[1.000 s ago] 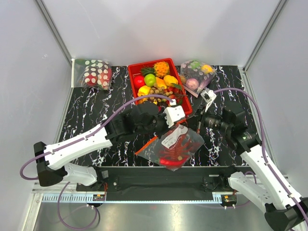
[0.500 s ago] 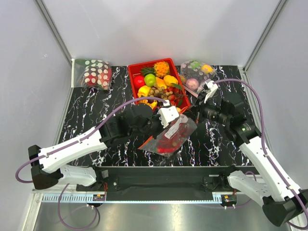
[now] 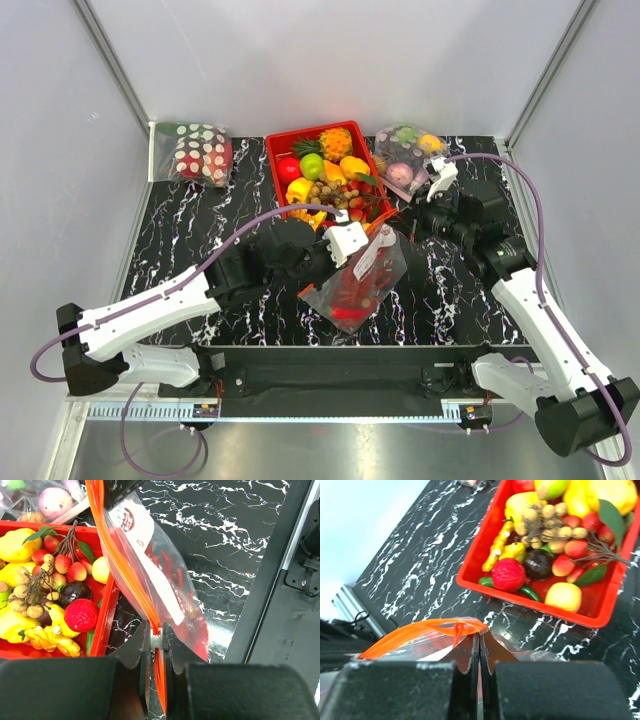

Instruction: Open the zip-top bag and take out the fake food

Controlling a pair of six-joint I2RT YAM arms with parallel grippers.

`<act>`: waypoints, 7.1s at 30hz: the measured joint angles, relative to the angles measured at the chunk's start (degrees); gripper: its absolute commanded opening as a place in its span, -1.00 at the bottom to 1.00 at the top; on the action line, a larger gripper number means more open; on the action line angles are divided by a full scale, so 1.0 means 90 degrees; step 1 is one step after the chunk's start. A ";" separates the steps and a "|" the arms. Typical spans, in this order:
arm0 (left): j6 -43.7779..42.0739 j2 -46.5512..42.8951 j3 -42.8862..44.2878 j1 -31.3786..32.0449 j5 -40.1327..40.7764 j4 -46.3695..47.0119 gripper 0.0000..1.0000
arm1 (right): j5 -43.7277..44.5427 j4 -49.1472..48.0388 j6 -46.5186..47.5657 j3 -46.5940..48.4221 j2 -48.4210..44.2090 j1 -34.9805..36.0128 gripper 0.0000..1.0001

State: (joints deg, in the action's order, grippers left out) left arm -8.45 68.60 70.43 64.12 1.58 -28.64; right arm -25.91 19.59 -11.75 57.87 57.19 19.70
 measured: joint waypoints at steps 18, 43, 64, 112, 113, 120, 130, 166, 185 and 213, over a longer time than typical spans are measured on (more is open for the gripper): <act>0.0061 0.0000 -0.0080 -0.0007 0.0019 0.0002 -1.00 | -0.0330 -0.0457 -0.0053 0.0005 0.0690 -0.1256 -1.00; 0.0619 0.0658 -0.0075 0.0041 -0.0435 -0.0148 -1.00 | -0.0022 -0.0542 -0.0928 -0.0381 0.0624 -0.2120 0.37; 0.0826 0.0947 -0.0073 0.0046 -0.0612 -0.0146 -1.00 | -0.0107 0.0029 -0.1770 -0.0746 0.0000 0.0053 0.32; 0.3429 -0.0503 -0.1506 -0.1860 0.0840 0.0396 0.40 | 0.0583 -0.0019 -0.1387 -0.0792 0.0520 0.1508 -1.00; 0.3478 -0.0442 -0.1515 -0.1868 0.0789 0.0461 0.41 | 0.0578 -0.0034 -0.1384 -0.0811 0.0510 0.1508 -1.00; 0.3733 -0.0090 -0.1523 -0.1979 0.0481 0.1039 0.41 | 0.0522 -0.0044 -0.1379 -0.0908 0.0425 0.1508 -1.00; 0.3866 0.0476 -0.1676 -0.2030 0.0034 0.1282 0.04 | 0.0663 0.0010 -0.1304 -0.0937 0.0155 0.1515 -1.00; 0.3951 -0.0323 -0.1851 -0.2030 -0.0066 0.1324 -0.07 | 0.1804 -0.0010 -0.1474 -0.1039 -0.0104 0.2135 -1.00; 0.4471 0.0284 -0.2399 -0.1967 -0.0539 0.1831 -0.16 | 0.1812 -0.0430 -0.1591 -0.1149 0.0100 0.2327 -1.00; 0.4728 0.0576 -0.3247 -0.1962 -0.0034 0.2314 0.28 | 0.1790 -0.0583 -0.1671 -0.1290 0.0112 0.2560 -1.00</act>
State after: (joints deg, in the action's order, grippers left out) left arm 34.11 73.78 41.21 46.46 1.28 -7.81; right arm -9.80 14.35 -26.79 46.26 58.19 42.74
